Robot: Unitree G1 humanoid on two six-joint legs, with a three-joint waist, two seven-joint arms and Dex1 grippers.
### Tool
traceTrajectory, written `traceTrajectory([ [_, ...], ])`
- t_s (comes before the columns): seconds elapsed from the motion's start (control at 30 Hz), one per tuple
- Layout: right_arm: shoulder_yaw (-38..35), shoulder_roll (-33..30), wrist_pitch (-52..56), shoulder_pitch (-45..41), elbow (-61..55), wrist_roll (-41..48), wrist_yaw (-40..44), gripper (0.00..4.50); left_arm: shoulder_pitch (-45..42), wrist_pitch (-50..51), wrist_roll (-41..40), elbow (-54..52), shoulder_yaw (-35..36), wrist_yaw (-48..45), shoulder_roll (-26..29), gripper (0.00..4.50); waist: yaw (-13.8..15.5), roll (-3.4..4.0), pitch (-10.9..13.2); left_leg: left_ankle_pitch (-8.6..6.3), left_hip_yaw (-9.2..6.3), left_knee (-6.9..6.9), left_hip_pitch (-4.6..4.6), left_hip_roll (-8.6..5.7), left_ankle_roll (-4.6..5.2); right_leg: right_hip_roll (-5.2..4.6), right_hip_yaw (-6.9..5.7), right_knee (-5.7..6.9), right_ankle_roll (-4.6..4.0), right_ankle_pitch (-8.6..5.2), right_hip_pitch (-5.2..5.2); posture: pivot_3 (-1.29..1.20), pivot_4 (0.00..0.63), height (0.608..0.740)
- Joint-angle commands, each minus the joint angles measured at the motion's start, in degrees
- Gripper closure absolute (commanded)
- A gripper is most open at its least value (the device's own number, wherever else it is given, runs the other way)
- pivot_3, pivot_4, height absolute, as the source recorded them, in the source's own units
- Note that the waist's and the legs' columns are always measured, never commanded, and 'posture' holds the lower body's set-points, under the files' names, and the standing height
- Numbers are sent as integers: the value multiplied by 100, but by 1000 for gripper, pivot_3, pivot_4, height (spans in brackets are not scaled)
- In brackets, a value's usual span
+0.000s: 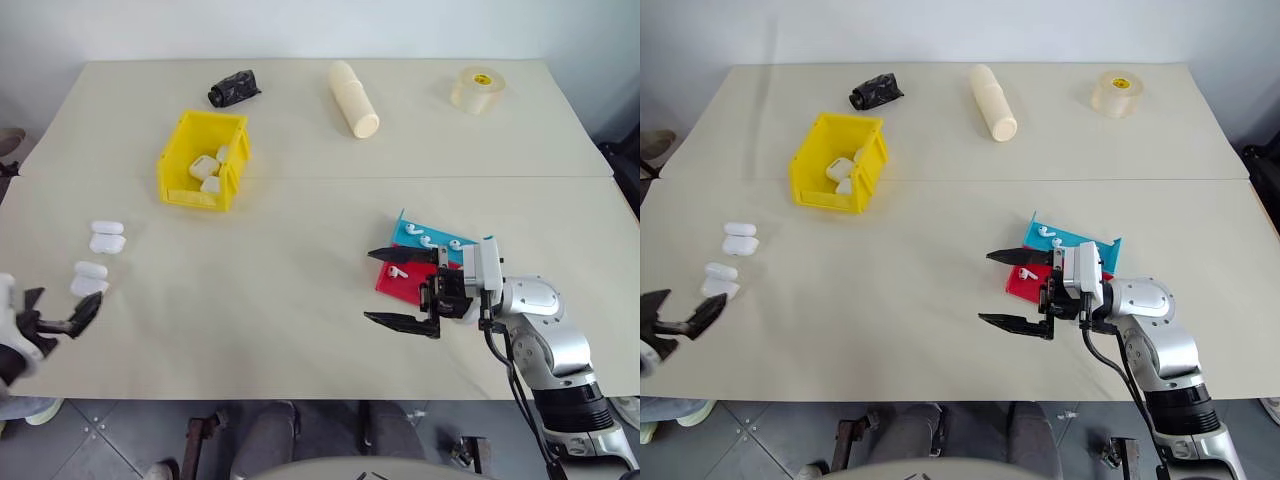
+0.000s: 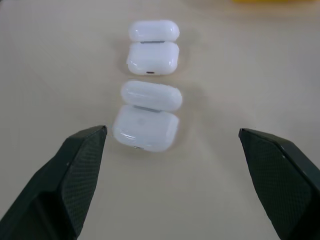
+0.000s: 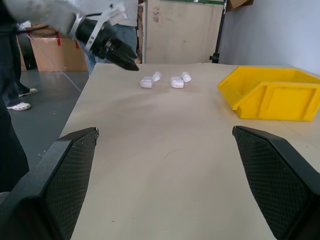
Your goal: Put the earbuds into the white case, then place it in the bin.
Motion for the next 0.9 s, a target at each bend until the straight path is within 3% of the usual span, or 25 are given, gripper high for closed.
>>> traceTrajectory([
  [0.03, -55, -51, 94, -44, -222, 138, 56, 0, -167, 220, 128, 1067, -195, -1054, 936, 28, -13, 1, 1, 0, 0, -3, -2, 0, 0, 0, -1, -2, -1, 0, -3, 0, 150, 740],
  [0.17, -63, -90, 183, 17, -403, 159, 66, 0, -862, -127, 619, 2422, -1136, -1880, 1900, 28, -18, 2, 2, -3, 1, -13, -12, 0, -2, -2, 1, 4, -6, -3, -25, 0, 150, 740],
  [0.37, -174, -157, 283, 223, -683, 148, -120, 0, -2168, -469, 1224, 3660, -2446, -2618, 2390, 28, -54, 1, 2, -3, 7, -33, -21, 0, -4, -3, 3, 37, -7, -4, -51, 0, 150, 740],
  [0.6, -206, -198, 323, 330, -824, 160, -238, 0, -3612, -279, 2015, 4658, -3758, -2967, 2449, 28, -148, -6, 4, -3, 20, -24, -25, -3, -3, 1, 4, 63, -10, -5, -63, 0, 150, 740],
  [0.9, -206, -172, 274, 336, -823, 148, -297, 0, -4036, 36, 2480, 4842, -4250, -3117, 2398, 28, -144, -6, 5, -2, 32, -8, -22, 0, -4, 4, 18, 86, -10, -6, -70, 0, 150, 740],
])
